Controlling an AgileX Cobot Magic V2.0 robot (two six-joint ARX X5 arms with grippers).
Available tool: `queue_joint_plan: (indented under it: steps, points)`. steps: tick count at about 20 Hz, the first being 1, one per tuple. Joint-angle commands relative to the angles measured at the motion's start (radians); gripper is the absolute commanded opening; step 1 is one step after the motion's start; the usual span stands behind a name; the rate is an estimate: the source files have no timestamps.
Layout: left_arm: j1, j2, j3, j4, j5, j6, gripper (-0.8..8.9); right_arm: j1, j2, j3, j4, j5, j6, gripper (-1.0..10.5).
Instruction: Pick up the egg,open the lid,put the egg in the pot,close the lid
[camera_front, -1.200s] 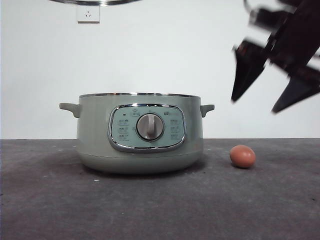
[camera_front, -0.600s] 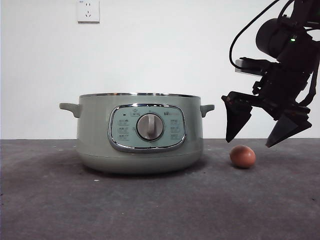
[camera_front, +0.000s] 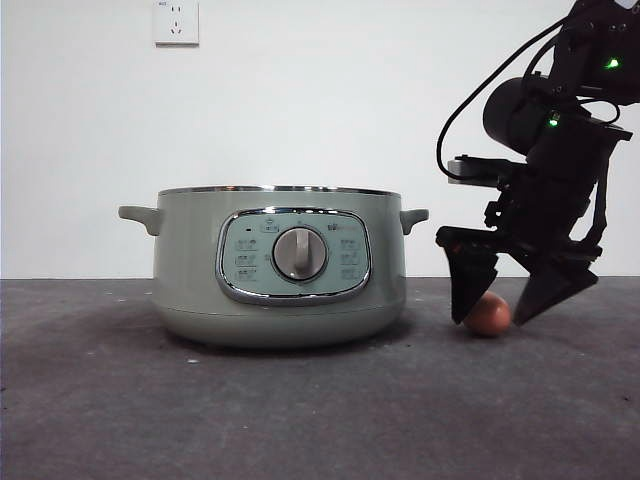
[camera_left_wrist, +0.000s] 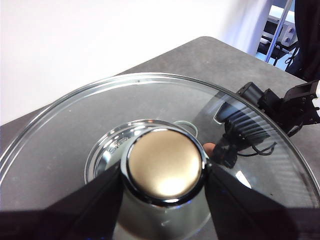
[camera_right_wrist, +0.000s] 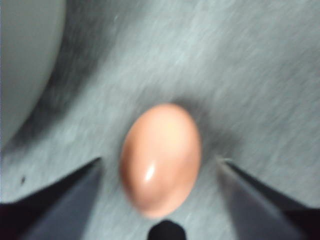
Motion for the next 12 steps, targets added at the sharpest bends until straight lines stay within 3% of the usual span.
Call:
queue_joint_plan:
  steps: [1,4,8,12]
  points:
    - [-0.002,-0.014,0.008,0.045,0.008,-0.006,-0.08,0.001,0.004,0.002,0.016,0.002,0.022,1.5]
    - [-0.002,-0.014,0.008,0.044,0.008,-0.006,-0.08,0.001,0.004,0.002,0.016,-0.001,0.023,-0.2]
    - [-0.002,-0.014,0.008,0.043,0.008,-0.006,-0.08,0.001,-0.031,0.002,-0.016,-0.001,0.052,-0.2]
    - [-0.002,-0.014,0.008,0.041,0.008,-0.005,-0.08,0.001,-0.195,0.002,-0.037,-0.001,0.080,-0.2]
